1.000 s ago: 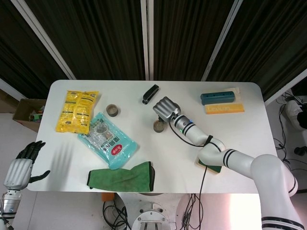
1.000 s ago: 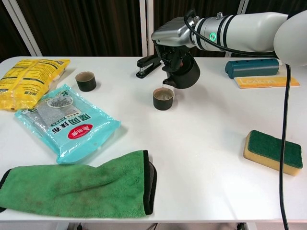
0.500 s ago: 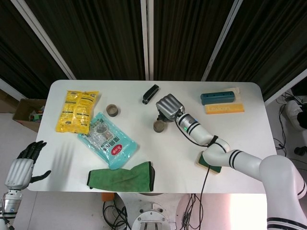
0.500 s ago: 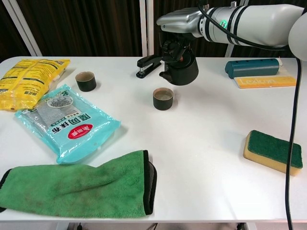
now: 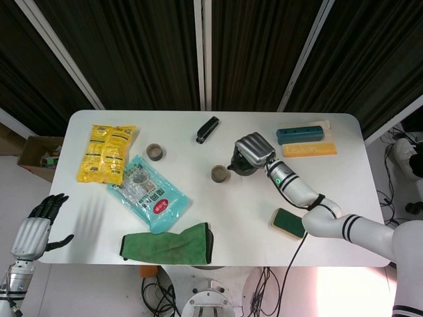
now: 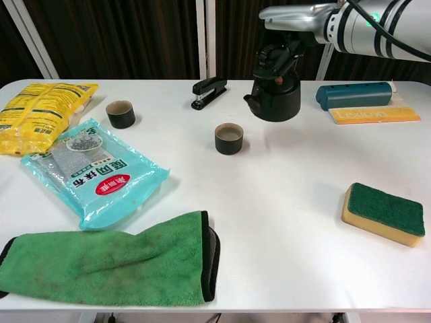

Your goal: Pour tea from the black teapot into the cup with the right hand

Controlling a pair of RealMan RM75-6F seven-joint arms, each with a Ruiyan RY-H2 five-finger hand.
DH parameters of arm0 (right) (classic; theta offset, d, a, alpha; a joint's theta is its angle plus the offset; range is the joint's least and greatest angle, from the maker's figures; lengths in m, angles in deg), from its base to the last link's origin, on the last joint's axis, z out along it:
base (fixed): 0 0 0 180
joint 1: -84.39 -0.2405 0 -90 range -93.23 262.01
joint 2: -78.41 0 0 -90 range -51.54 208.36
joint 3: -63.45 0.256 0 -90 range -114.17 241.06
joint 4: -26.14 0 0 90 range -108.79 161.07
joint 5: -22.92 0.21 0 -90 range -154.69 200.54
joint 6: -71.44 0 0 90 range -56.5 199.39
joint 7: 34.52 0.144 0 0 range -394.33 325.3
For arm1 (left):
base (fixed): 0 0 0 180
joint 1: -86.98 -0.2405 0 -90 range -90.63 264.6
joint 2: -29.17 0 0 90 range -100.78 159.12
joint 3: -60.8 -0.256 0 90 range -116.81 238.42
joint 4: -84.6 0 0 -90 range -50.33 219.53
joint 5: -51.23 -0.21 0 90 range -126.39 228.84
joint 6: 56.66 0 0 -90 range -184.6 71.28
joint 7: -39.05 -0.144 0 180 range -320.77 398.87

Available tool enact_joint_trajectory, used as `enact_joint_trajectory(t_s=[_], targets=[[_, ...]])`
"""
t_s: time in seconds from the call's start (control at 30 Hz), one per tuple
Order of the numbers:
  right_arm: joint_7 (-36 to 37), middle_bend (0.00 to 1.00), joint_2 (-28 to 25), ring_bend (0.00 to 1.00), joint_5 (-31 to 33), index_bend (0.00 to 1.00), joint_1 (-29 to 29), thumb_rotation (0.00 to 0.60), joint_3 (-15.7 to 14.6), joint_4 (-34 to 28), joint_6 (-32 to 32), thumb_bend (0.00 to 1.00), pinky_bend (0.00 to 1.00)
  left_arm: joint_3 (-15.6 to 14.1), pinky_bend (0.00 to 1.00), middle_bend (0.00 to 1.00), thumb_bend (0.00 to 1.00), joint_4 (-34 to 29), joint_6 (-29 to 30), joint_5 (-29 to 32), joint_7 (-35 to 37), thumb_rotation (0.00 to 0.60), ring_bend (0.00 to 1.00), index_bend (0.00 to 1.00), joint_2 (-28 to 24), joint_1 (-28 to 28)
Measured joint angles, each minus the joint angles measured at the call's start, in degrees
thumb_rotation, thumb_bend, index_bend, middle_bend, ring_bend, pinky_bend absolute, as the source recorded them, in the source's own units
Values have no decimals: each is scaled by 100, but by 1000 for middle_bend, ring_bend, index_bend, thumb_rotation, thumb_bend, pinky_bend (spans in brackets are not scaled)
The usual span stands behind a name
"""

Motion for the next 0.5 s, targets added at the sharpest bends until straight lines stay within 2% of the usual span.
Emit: enact_joint_trajectory(t_s=[0.3,0.5], targets=[[262,1000,-278,903,-63,1000,548,583,-302,-223,240,369,626,-29,228,87,130,3,-7,-46,5,600,79,121,45,27],[475,1000,-212,903,-158,1000,843,581,-528,54,325,369,626,-45,228,87,129,31,3,-45,21,600,79,121,49,14]])
